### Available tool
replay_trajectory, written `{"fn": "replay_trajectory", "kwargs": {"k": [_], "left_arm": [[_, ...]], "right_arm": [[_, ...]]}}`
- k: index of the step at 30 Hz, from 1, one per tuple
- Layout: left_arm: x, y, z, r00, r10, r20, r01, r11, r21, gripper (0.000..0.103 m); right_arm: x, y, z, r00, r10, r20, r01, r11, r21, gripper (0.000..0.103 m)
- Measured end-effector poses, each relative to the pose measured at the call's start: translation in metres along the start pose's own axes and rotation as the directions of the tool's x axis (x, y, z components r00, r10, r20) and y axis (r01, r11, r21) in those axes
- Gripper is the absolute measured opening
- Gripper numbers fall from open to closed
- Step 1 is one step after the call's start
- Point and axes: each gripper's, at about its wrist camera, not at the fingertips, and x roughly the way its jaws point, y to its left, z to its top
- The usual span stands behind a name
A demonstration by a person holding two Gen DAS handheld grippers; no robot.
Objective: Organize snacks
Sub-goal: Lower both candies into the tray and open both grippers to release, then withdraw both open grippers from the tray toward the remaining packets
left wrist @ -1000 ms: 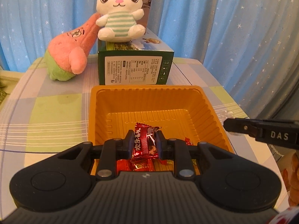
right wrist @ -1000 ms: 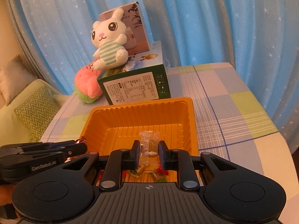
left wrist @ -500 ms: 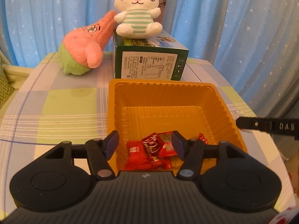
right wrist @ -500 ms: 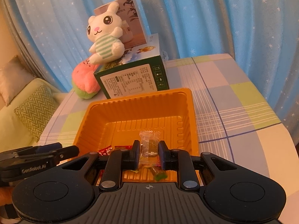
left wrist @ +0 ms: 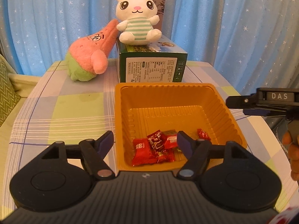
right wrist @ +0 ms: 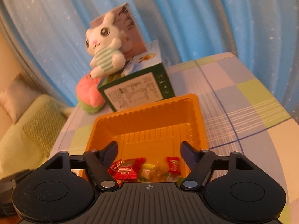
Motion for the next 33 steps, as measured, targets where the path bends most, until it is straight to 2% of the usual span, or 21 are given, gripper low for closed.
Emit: {"fn": "replay_trajectory", "kwargs": {"k": [4, 10, 18, 22, 33], "left_arm": [[-0.012, -0.002, -0.011, 1.0, -0.003, -0.001, 0.003, 1.0, -0.006, 0.074], [-0.037, -0.012, -0.029, 1.0, -0.004, -0.007, 0.004, 1.0, -0.01, 0.076], [-0.076, -0.027, -0.054, 1.0, -0.004, -0.013, 0.003, 0.999, -0.033, 0.08], [-0.097, -0.034, -0.064, 1.0, -0.007, -0.007, 0.007, 0.999, -0.041, 0.084], [-0.148, -0.05, -0.102, 1.0, -0.022, 0.001, 0.022, 1.0, -0.022, 0.085]], "right_arm": [[-0.016, -0.007, -0.013, 1.0, -0.028, -0.008, 0.028, 1.0, 0.006, 0.074], [-0.051, -0.004, -0.039, 0.998, -0.059, -0.004, 0.059, 0.997, -0.042, 0.074], [-0.102, 0.007, -0.065, 0.998, -0.064, 0.019, 0.065, 0.996, -0.066, 0.074], [-0.128, 0.011, -0.081, 0.998, -0.064, 0.025, 0.065, 0.996, -0.059, 0.074], [-0.188, 0.009, -0.137, 0.995, -0.097, 0.032, 0.097, 0.995, -0.023, 0.074]]}}
